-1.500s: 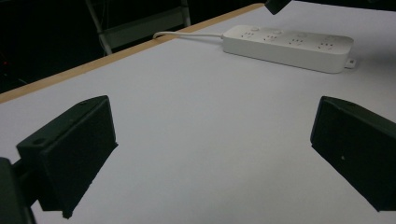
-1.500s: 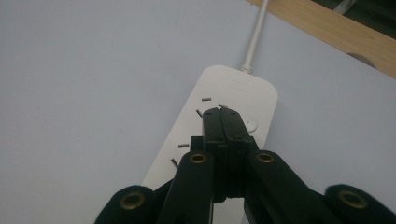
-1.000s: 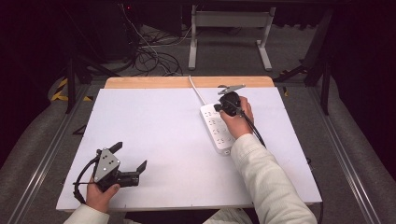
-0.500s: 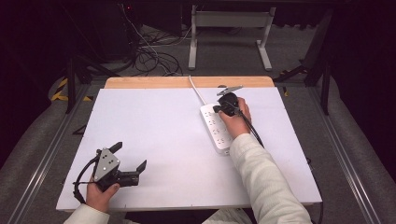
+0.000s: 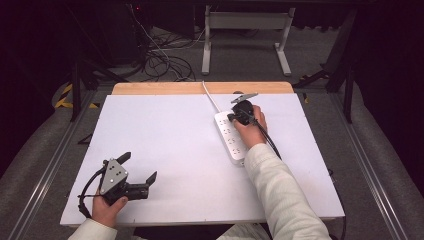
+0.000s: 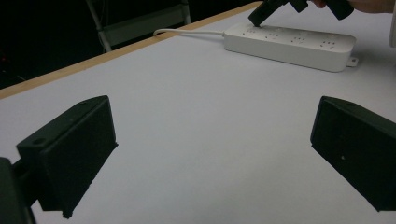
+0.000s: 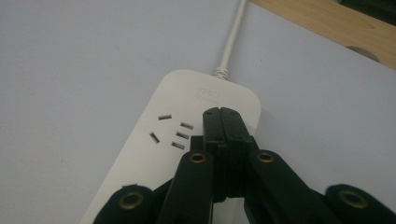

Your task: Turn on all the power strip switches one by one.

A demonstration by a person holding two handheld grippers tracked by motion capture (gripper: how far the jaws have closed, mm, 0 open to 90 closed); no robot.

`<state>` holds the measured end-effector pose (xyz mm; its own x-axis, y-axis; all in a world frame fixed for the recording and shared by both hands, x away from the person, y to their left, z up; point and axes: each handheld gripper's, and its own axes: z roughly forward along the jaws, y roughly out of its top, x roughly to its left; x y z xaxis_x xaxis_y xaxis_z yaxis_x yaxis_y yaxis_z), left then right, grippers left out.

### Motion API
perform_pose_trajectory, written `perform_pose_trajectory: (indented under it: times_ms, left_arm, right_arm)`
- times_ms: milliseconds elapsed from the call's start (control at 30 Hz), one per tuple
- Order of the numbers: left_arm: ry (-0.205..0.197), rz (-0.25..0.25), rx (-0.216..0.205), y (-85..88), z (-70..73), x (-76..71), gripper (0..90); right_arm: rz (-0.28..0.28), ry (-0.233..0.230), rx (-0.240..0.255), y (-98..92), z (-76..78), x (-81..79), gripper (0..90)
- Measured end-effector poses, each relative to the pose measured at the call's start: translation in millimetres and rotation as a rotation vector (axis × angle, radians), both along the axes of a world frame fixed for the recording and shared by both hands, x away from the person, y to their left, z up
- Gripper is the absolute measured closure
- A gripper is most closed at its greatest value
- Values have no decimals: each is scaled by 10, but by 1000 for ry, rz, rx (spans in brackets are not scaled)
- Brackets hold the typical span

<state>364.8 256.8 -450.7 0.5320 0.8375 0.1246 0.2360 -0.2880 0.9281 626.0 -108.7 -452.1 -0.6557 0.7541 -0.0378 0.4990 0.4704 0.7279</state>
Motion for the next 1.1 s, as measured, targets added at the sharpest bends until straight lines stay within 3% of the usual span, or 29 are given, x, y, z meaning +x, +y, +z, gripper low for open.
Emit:
perform_pose_trajectory:
  times_ms: [300,667,1100]
  left_arm:
    - [-4,-1,5,0,1,0,5]
    - [1,0,1,-4,-2,0,6]
    - [1,-4,6,-13,-3,-1,6]
  right_arm:
    - [-40,9,-9,-43,-3,5,900]
    - [-18,-2,-4,7,-7,-3,900]
    - [-50,-18,-23,45,-54,-46,900]
